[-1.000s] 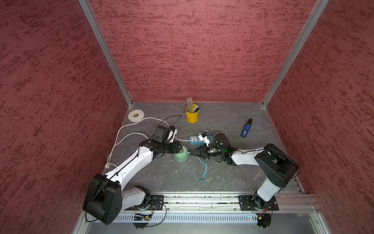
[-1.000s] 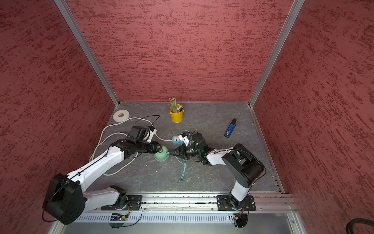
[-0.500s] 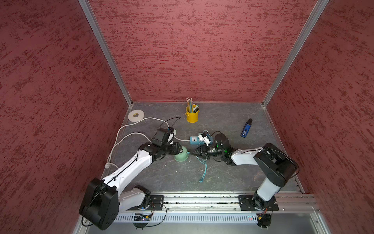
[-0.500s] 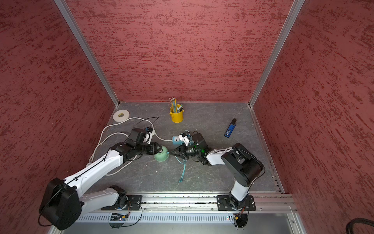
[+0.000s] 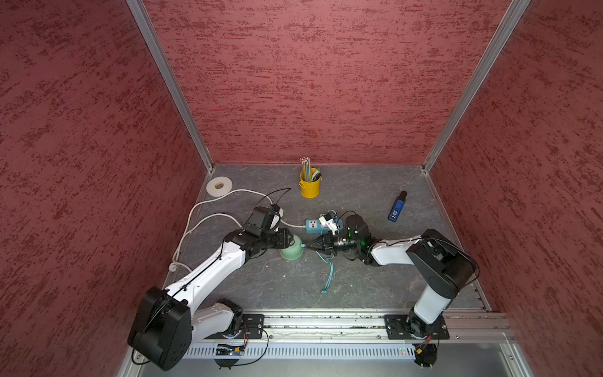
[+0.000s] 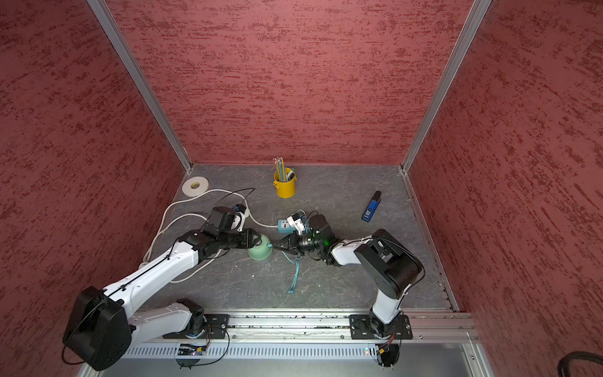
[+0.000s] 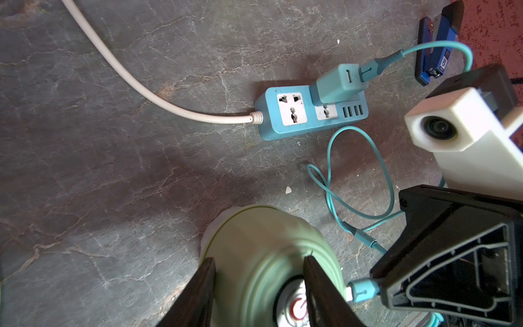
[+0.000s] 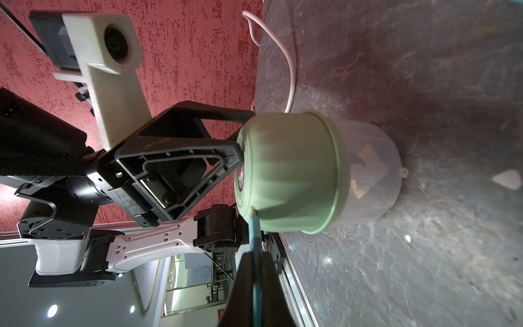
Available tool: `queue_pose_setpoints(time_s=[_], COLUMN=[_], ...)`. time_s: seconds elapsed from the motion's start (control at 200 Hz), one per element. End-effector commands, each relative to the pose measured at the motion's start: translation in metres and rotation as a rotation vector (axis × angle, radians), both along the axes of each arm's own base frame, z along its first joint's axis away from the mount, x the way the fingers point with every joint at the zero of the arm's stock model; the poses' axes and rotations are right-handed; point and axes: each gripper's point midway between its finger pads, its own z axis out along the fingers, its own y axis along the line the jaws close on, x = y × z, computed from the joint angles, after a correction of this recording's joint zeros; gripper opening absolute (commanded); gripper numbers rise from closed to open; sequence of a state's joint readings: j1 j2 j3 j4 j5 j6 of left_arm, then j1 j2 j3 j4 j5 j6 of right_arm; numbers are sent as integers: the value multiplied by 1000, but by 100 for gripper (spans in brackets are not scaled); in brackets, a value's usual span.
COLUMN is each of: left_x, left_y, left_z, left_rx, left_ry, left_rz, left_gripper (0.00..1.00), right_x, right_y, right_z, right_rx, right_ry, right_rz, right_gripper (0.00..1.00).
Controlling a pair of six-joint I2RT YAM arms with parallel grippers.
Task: Charge the cordless meat grinders
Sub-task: Insert the charging cable into the cordless meat grinder.
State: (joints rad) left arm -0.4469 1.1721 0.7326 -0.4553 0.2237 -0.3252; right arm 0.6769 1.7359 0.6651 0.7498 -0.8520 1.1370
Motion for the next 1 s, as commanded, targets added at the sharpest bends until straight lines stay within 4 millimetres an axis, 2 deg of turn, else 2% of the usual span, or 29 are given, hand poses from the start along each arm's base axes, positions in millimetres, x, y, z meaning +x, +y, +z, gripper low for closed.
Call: queue_pose_setpoints(time_s=[0.0, 0.506, 0.997], left_x=[-51, -73, -74], left_y=[-10, -26, -32], left_z=[-39, -43, -41], left_rx=[5, -38, -49], left_ry=[217, 237, 226], left_rz=[-79, -39, -67], left_gripper=[51, 50, 50], right_x=[17, 23, 22], right_y=[15, 16, 26], right_z=[19, 21, 12], right_rx=[28, 27, -8], right_ry=[-68, -36, -41], right_rz=[-50, -101, -65], right_gripper=[0, 0, 0])
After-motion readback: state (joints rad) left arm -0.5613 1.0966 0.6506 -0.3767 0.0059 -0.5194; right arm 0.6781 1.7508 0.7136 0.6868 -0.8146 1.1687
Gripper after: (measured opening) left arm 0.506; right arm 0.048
